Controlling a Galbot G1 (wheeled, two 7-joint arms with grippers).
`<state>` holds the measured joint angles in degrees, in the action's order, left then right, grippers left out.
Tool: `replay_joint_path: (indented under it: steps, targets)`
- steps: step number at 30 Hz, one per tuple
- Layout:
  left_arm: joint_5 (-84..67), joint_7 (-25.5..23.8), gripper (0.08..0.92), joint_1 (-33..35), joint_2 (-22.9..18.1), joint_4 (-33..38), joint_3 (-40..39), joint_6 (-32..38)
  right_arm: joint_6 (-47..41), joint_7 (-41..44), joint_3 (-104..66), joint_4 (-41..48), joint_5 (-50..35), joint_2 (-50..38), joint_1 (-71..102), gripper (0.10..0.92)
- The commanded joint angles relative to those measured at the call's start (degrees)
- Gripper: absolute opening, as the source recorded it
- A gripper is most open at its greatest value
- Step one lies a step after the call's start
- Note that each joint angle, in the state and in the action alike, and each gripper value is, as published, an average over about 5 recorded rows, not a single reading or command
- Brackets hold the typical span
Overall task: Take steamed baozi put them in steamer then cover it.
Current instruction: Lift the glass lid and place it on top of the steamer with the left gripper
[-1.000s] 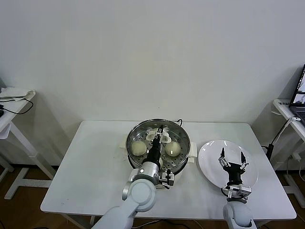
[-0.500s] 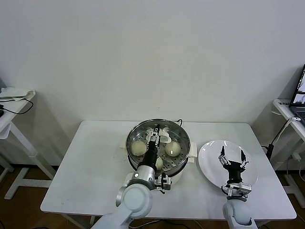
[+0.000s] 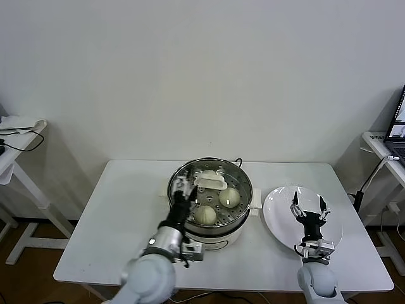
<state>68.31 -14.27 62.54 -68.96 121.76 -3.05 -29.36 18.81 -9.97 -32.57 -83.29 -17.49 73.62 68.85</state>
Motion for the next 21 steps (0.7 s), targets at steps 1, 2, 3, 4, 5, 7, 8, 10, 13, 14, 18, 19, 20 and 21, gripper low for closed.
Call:
replay_joint_path:
  steps: [1, 2, 3, 4, 5, 7, 8, 10, 13, 14, 18, 19, 20, 21]
  targets:
    - [-38.9, 18.1, 0.823, 10.5, 1.5, 4.6, 25.5, 9.6, -6.7, -3.5, 1.2, -4.7, 1.2, -2.1, 2.6, 0.823]
    - [-46.0, 19.0, 0.823, 11.1, 1.0, 2.9, 28.3, 12.4, -6.9, -3.1, 1.2, -5.4, 0.8, -2.4, 3.2, 0.823]
    - [-53.0, 18.8, 0.823, 11.7, 0.6, 1.0, 30.9, 15.4, -7.1, -2.4, 1.1, -6.2, 0.2, -2.7, 3.8, 0.823]
    - [-58.8, 17.4, 0.823, 12.2, 0.3, -0.7, 33.1, 18.0, -7.1, -1.6, 1.0, -6.8, -0.5, -3.0, 4.2, 0.823]
    - [-63.5, 15.5, 0.823, 12.7, -0.3, -2.9, 35.1, 20.9, -7.1, -0.8, 0.9, -7.4, -1.2, -3.3, 4.6, 0.823]
    - [-69.4, 11.5, 0.823, 13.2, -1.3, -6.8, 37.6, 24.8, -6.3, 0.5, 0.7, -7.9, -2.8, -3.7, 5.2, 0.823]
    - [-71.2, 10.4, 0.823, 13.2, -1.8, -8.5, 38.1, 26.0, -5.8, 0.9, 0.7, -8.1, -3.4, -3.9, 5.3, 0.823]
    - [-73.4, 9.0, 0.823, 12.8, -2.7, -11.3, 38.7, 27.4, -4.9, 1.3, 0.8, -8.5, -4.1, -4.1, 5.5, 0.823]
    - [-75.7, 7.9, 0.823, 12.4, -3.5, -13.5, 38.9, 28.2, -5.0, 1.1, 1.0, -9.1, -4.3, -4.2, 5.8, 0.823]
    - [-76.3, 7.6, 0.823, 12.3, -3.6, -14.0, 38.8, 28.5, -5.1, 1.0, 1.1, -9.2, -4.3, -4.2, 6.0, 0.823]
    - [-77.5, 7.4, 0.823, 11.8, -4.6, -15.3, 38.4, 29.6, -5.2, 0.9, 1.1, -9.4, -4.2, -4.4, 6.7, 0.823]
    - [-77.5, 7.4, 0.823, 11.8, -4.8, -15.5, 38.4, 29.7, -5.2, 0.9, 1.0, -9.5, -4.2, -4.4, 6.8, 0.823]
    - [-77.4, 7.5, 0.823, 11.9, -5.0, -15.6, 38.3, 29.8, -5.1, 0.9, 0.9, -9.6, -4.2, -4.5, 7.0, 0.823]
    - [-77.4, 7.6, 0.823, 12.1, -5.2, -15.6, 38.2, 30.1, -5.1, 0.9, 0.8, -9.7, -4.2, -4.5, 7.2, 0.823]
